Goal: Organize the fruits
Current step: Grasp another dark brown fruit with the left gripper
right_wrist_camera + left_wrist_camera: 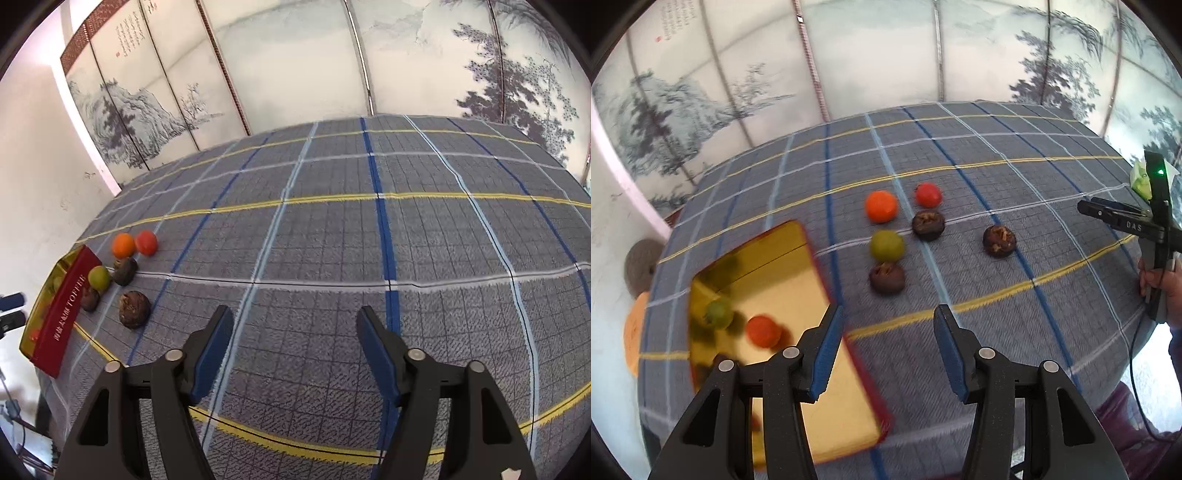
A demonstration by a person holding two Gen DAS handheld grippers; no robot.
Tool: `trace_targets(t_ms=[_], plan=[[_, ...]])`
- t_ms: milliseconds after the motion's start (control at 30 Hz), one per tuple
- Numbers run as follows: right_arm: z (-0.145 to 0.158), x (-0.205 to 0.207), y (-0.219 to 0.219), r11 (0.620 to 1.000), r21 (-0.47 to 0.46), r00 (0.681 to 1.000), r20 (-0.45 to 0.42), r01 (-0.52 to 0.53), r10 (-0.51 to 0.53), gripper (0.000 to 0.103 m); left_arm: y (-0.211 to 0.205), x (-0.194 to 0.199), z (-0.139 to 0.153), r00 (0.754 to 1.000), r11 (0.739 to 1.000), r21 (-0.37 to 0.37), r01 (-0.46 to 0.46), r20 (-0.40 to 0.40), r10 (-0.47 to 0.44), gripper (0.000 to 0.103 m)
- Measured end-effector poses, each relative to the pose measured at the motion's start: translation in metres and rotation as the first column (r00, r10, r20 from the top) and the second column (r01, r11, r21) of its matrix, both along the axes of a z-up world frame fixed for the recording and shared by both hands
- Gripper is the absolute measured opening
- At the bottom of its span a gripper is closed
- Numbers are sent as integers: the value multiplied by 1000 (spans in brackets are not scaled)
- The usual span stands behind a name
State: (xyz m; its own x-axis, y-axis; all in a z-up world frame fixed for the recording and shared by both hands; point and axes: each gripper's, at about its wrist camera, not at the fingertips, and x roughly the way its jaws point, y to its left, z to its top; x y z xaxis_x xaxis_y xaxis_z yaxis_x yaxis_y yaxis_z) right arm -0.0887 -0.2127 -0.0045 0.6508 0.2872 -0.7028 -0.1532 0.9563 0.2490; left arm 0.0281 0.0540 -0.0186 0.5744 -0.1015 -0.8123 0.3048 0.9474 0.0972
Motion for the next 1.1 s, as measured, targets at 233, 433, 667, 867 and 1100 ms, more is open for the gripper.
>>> trace_targets(t_ms=[233,433,667,867,1100], plan=[[3,-4,-4,997,77,1000,16,-17,16,73,-17,42,-29,995,998,42,49,-84,-46,47],[4,-6,-2,994,96,999,27,-45,43,75,-26,71,-55,989,995,83,58,-141,-46,38],[4,-7,-1,992,115,998,27,-60,57,76,-25,86,-67,992,991,129,21,-129,-5,37],[4,-7,-1,991,115,998,26,-63,60,77,-20,88,-71,992,988,154,0,-128,20,37],[4,-6,0,991,116,998,24,-61,58,80,-26,77,-75,994,975,213,55,-107,-33,40]])
